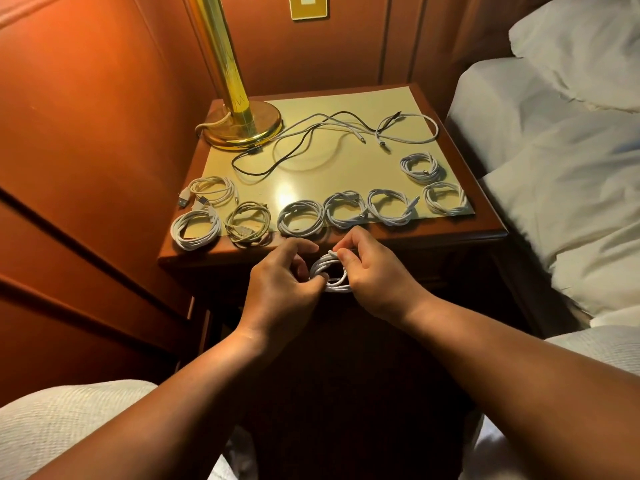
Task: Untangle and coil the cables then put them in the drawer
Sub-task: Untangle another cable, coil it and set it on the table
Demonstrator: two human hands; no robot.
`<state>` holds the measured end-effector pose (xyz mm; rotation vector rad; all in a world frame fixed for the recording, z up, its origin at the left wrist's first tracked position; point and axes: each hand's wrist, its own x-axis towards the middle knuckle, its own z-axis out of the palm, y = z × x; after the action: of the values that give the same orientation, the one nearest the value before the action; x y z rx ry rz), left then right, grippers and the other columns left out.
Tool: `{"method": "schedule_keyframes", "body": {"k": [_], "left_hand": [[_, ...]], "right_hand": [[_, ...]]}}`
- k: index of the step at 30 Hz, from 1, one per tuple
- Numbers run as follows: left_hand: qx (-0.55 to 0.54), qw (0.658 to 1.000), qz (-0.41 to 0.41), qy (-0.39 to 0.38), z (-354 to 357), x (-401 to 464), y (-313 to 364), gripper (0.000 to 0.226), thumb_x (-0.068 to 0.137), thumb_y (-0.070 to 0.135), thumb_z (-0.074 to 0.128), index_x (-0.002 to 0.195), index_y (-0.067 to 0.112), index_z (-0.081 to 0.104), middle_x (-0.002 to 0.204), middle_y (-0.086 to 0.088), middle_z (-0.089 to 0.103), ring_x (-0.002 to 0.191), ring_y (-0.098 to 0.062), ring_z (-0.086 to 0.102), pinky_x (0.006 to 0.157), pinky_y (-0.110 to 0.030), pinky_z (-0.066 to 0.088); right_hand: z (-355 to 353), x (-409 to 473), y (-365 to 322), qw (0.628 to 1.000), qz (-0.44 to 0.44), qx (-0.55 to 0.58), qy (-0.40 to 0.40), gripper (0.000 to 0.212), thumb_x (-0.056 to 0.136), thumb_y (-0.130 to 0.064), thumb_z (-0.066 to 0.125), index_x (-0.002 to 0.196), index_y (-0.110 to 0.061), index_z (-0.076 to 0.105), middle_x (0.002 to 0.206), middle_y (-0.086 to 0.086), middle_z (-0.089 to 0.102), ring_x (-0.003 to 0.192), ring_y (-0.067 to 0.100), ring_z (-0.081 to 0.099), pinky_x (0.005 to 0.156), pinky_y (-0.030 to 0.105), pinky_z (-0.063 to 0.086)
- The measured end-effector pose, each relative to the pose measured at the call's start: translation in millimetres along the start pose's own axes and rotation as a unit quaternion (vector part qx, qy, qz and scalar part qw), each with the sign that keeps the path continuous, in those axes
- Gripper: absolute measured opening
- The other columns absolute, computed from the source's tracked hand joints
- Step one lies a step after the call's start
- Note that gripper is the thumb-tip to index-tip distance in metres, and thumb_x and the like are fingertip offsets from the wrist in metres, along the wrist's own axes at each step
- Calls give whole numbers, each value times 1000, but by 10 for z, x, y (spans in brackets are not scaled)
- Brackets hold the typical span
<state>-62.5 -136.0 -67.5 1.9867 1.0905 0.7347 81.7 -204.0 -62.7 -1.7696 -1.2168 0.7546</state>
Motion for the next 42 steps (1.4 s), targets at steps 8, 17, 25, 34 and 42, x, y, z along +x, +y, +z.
{"method": "schedule_keyframes", "body": {"k": [8, 17, 25, 34, 42], "left_hand": [[-19, 999, -5, 49, 30, 26, -60, 23, 76, 21, 83, 80, 19, 61, 79, 5, 63, 73, -8, 61, 66, -27, 54], [-29, 998, -10, 46, 52, 47, -119, 14, 80, 21, 80, 77, 18, 66, 75, 2, 67, 71, -13, 65, 64, -28, 55], [-110, 991, -81, -4, 23, 53, -38, 10, 83, 21, 77, 76, 17, 71, 74, 2, 70, 72, -14, 67, 67, -32, 56], [-274, 913, -233, -191, -89, 121, 95, 22, 88, 10, 64, 69, 15, 54, 58, -2, 57, 65, -14, 59, 70, -31, 48], [-173, 956, -154, -180, -165, 186, 60, 9, 94, 15, 61, 88, 16, 68, 80, -11, 69, 76, -13, 60, 71, -27, 44]], "right_hand": [[120, -30, 73, 991, 35, 129, 29, 12, 103, -22, 45, 102, -17, 55, 82, -6, 53, 74, 4, 48, 72, 25, 39], [135, -78, 77, 988, -13, 151, 36, 9, 102, -21, 47, 104, -18, 56, 90, 0, 61, 79, 7, 56, 80, 36, 50], [58, -96, 38, 992, -78, 86, 39, 6, 101, -14, 49, 98, -17, 53, 86, 4, 59, 75, 9, 55, 72, 33, 48], [-106, -21, 25, 984, -151, -96, 5, 6, 100, -11, 48, 100, -17, 48, 73, -10, 49, 69, 5, 50, 59, 22, 37], [-177, 78, 13, 963, 78, 256, 30, 21, 104, -12, 39, 90, -9, 54, 64, -2, 44, 54, 8, 39, 57, 26, 34]]}}
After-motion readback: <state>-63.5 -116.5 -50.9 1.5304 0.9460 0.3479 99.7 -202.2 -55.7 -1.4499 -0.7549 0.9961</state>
